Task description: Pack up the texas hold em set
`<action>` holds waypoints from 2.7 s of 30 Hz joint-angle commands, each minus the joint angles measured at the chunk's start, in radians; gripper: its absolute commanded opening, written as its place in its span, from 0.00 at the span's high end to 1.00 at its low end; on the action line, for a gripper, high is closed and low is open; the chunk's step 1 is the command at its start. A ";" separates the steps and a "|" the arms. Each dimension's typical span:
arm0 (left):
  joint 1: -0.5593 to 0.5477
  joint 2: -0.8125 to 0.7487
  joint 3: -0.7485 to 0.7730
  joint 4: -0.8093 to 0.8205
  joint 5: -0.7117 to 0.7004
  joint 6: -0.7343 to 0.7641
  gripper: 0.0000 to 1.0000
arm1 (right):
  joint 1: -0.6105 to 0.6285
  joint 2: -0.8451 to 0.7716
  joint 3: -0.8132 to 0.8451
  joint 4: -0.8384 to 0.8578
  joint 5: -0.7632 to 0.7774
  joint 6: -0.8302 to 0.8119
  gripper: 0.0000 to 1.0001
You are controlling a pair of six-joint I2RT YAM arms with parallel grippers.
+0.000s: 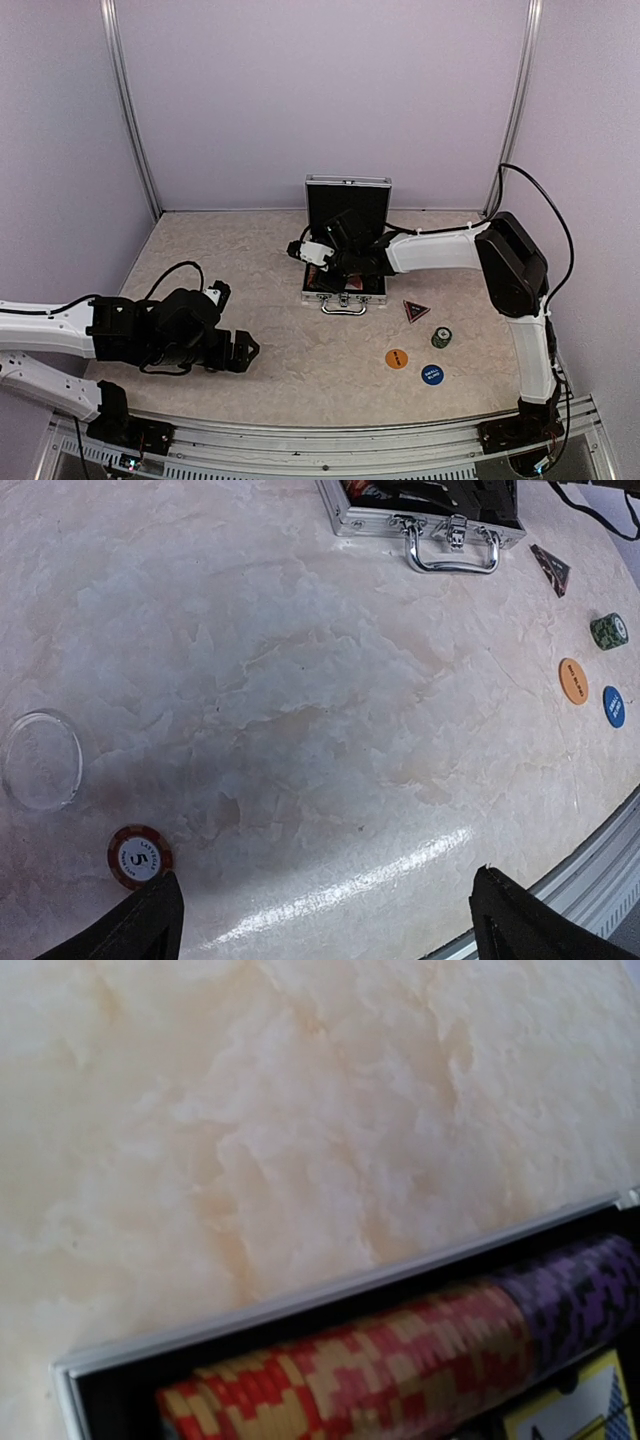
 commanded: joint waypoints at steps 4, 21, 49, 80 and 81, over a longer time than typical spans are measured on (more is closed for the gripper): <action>0.027 -0.021 -0.008 0.023 0.017 0.047 0.01 | -0.021 -0.077 -0.009 0.009 -0.009 0.014 0.38; 0.055 -0.022 -0.017 -0.002 0.016 -0.014 0.01 | -0.017 -0.149 -0.056 -0.016 -0.087 0.163 0.26; 0.371 0.240 0.067 -0.136 0.193 -0.034 0.01 | 0.018 -0.395 -0.122 -0.265 -0.054 0.656 0.00; 0.205 0.306 -0.095 0.062 -0.003 -0.258 0.06 | 0.111 -0.677 -0.702 0.223 0.007 0.766 0.01; 0.206 0.313 -0.093 0.063 -0.011 -0.258 0.06 | 0.111 -0.680 -0.704 0.224 -0.001 0.766 0.01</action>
